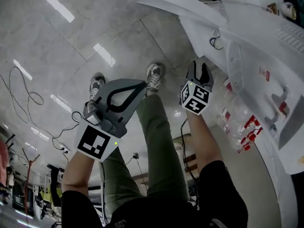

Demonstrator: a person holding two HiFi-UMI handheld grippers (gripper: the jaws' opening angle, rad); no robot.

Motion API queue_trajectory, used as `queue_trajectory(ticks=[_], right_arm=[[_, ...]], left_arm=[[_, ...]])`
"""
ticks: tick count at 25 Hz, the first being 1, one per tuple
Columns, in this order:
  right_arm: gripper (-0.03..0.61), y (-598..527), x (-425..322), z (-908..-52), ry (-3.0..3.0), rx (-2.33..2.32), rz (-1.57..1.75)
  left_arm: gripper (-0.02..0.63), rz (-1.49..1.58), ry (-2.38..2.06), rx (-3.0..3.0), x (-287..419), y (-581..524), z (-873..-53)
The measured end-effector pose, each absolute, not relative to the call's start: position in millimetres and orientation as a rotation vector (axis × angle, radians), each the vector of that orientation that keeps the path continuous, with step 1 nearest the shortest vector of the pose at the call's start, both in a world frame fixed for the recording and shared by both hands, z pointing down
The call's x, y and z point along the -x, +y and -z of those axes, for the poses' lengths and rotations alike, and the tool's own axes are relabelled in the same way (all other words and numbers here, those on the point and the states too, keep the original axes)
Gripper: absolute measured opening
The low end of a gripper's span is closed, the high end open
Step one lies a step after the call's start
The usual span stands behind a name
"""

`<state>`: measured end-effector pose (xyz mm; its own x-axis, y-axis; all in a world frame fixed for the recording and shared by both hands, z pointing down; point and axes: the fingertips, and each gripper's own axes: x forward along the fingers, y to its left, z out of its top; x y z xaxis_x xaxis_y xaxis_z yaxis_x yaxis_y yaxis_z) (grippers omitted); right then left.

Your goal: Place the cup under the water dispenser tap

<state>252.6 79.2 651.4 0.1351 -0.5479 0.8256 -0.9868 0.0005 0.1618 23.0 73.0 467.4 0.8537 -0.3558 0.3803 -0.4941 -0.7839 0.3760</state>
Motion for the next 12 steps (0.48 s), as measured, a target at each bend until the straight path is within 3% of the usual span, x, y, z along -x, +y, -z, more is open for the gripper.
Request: queue_trajectory(ticks=[12], right_arm=[[0.150, 72, -341, -764, -1.172, -1.570, -0.649]], left_arm=[[0.020, -0.363, -0.663, -2.479, -34, 58, -530]])
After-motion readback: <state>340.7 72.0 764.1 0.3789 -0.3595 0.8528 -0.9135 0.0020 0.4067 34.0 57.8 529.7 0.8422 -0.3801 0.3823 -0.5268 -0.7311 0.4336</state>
